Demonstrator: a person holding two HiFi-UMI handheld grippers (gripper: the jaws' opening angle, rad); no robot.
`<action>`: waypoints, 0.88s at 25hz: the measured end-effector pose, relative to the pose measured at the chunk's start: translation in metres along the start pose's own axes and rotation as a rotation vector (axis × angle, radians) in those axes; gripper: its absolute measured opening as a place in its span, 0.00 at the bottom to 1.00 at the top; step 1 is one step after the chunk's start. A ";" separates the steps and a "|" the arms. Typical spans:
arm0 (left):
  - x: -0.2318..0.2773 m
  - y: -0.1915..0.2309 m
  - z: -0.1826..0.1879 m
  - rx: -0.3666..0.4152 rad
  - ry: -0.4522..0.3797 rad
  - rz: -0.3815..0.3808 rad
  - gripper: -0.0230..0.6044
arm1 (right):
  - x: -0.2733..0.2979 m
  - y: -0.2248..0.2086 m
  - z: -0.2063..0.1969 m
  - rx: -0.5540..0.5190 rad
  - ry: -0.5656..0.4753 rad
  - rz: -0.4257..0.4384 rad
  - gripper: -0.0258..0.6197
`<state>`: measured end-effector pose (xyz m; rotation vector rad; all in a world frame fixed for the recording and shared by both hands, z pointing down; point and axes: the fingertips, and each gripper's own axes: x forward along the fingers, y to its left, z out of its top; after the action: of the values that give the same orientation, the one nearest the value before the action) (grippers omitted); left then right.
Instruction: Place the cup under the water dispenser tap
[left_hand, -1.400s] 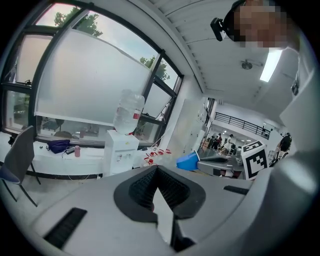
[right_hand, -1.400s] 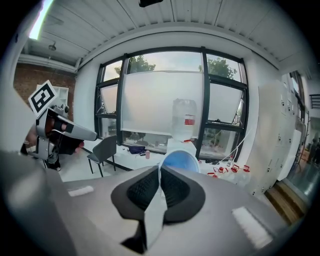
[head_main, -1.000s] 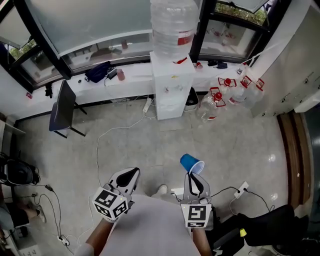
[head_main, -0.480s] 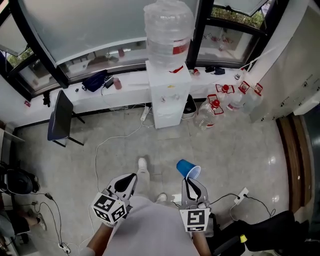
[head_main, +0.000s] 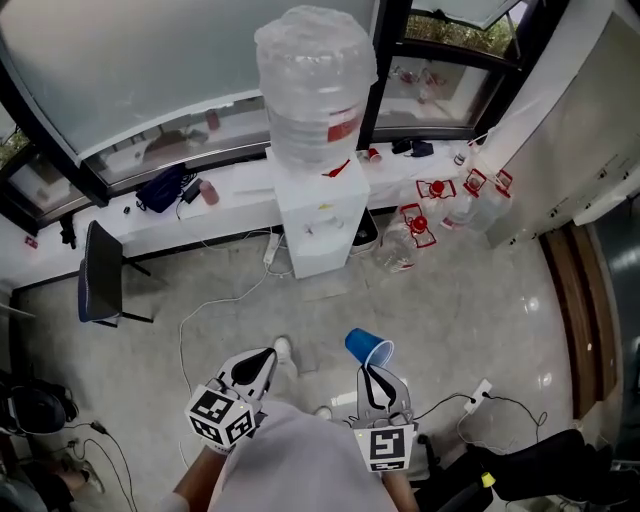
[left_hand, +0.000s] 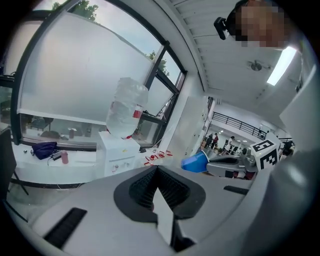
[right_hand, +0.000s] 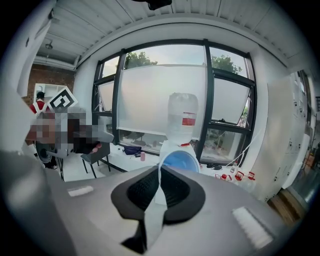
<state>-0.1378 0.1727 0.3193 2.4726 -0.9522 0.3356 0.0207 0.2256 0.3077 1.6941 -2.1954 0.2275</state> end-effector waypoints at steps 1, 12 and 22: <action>0.007 0.007 0.009 0.003 0.002 -0.010 0.05 | 0.010 -0.002 0.005 0.004 0.009 -0.005 0.08; 0.066 0.096 0.085 0.021 0.033 -0.110 0.05 | 0.129 -0.025 0.052 0.010 0.101 -0.085 0.08; 0.090 0.146 0.105 0.007 0.052 -0.182 0.05 | 0.185 -0.010 0.070 -0.016 0.108 -0.123 0.08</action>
<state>-0.1652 -0.0264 0.3126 2.5207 -0.6994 0.3400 -0.0229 0.0319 0.3113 1.7582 -2.0028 0.2619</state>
